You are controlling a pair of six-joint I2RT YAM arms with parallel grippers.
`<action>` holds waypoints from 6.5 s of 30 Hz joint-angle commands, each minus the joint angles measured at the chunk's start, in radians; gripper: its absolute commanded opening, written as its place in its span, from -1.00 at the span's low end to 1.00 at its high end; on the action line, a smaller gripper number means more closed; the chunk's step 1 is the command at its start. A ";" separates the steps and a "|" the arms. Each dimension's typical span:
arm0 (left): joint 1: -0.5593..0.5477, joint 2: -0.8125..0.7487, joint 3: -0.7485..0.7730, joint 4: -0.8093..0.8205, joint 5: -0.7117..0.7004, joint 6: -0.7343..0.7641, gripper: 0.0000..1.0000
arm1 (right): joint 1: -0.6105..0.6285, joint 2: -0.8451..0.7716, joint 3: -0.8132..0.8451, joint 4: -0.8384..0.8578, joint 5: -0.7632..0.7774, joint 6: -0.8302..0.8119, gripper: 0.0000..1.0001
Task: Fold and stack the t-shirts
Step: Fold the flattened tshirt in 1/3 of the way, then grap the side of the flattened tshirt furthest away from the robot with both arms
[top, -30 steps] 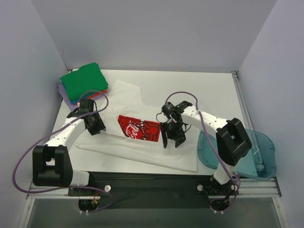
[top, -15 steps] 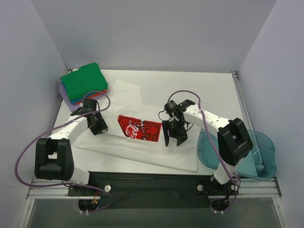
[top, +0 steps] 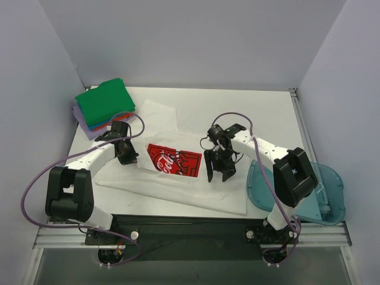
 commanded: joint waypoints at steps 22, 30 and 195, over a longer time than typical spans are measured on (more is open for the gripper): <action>-0.173 0.286 0.383 0.028 0.024 -0.018 -1.00 | -0.047 -0.063 -0.052 -0.057 0.002 0.006 0.15; -0.209 0.351 0.446 0.020 0.048 -0.007 -1.00 | -0.051 -0.054 -0.056 -0.056 -0.001 0.018 0.15; -0.006 0.710 1.121 -0.101 0.091 0.275 0.36 | -0.507 0.454 0.484 0.067 0.208 -0.042 -0.10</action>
